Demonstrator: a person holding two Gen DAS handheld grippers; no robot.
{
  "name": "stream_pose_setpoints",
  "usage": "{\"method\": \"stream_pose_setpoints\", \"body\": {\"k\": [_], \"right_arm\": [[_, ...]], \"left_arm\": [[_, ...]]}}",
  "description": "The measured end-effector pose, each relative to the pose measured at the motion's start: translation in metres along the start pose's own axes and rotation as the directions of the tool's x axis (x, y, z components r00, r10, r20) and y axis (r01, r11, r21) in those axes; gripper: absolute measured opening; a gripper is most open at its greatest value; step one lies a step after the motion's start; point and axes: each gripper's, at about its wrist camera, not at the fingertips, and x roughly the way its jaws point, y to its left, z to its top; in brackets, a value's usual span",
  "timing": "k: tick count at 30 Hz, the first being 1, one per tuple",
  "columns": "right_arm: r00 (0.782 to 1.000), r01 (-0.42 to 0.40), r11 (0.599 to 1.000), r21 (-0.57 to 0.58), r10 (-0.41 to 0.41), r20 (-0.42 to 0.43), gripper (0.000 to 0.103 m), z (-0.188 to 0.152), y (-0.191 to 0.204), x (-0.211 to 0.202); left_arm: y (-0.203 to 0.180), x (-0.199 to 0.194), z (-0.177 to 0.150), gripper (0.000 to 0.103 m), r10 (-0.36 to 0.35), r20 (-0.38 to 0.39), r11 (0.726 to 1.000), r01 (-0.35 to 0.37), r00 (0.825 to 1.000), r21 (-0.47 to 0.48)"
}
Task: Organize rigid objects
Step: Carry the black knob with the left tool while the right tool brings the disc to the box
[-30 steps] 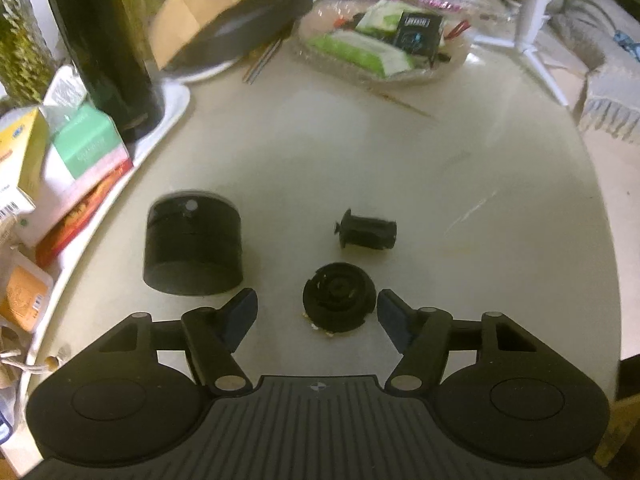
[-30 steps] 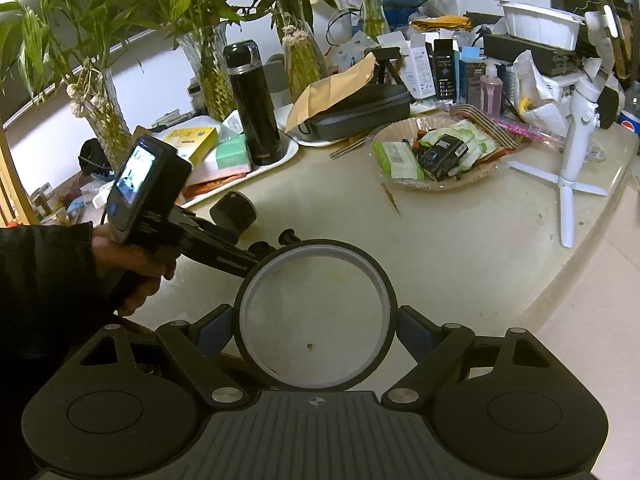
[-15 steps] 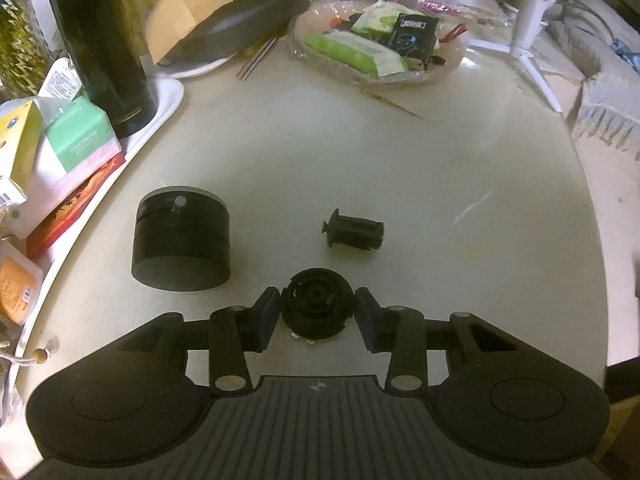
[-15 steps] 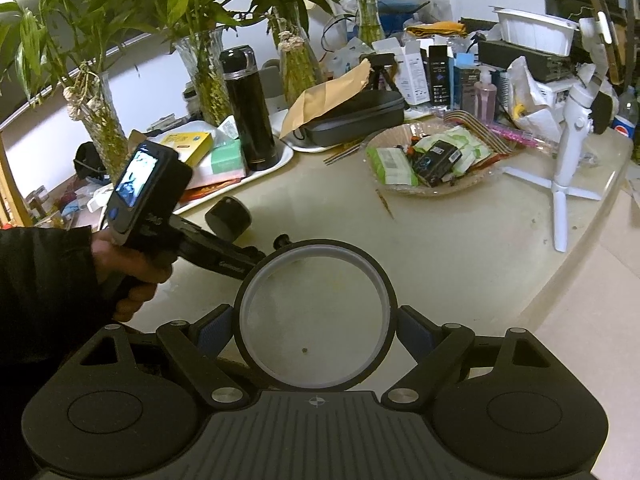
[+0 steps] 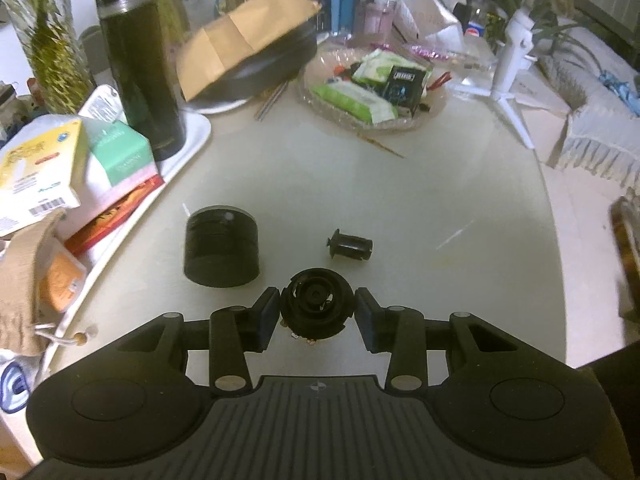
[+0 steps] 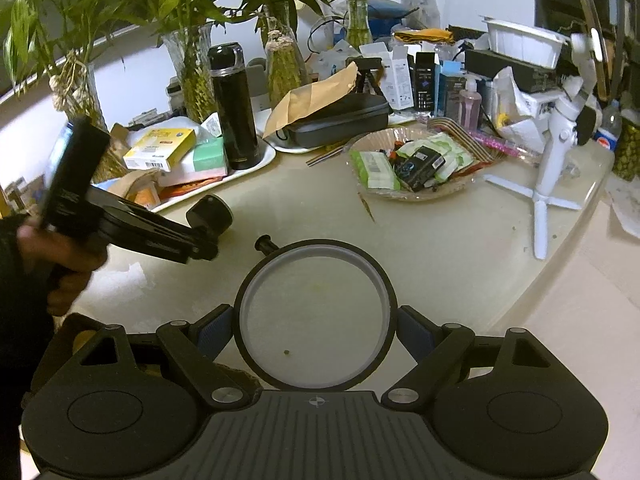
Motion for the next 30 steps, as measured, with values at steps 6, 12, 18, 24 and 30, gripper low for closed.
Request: {"method": "stream_pose_setpoints", "body": {"k": [6,12,18,24,30], "right_arm": [[1.000,-0.027,1.000,-0.013,0.027,-0.014,0.088,-0.001,0.014,0.001],[0.998,-0.058,0.998,-0.036,0.057,-0.026,0.088,-0.002,0.029,-0.001],[0.994,-0.101,0.993,-0.064,0.098,-0.047,0.088,-0.003,0.041,-0.005],[0.987,-0.146,0.986,-0.084,0.140,-0.075,0.088,-0.006,0.051,-0.009],[0.984,-0.165,0.981,-0.100,0.156,-0.091,0.088,-0.012,0.056,-0.013]], "left_arm": [[0.004,-0.027,-0.006,0.040,-0.013,0.043,1.000,0.014,0.999,-0.010],[0.007,-0.050,-0.011,0.040,-0.015,0.072,1.000,0.016,0.997,-0.014],[0.007,-0.070,-0.020,0.040,-0.024,0.099,0.999,0.026,0.995,-0.021],[0.002,-0.088,-0.034,0.040,-0.032,0.112,0.999,0.033,0.993,-0.013],[-0.007,-0.100,-0.049,0.040,-0.025,0.101,1.000,0.024,0.995,0.010]]}}
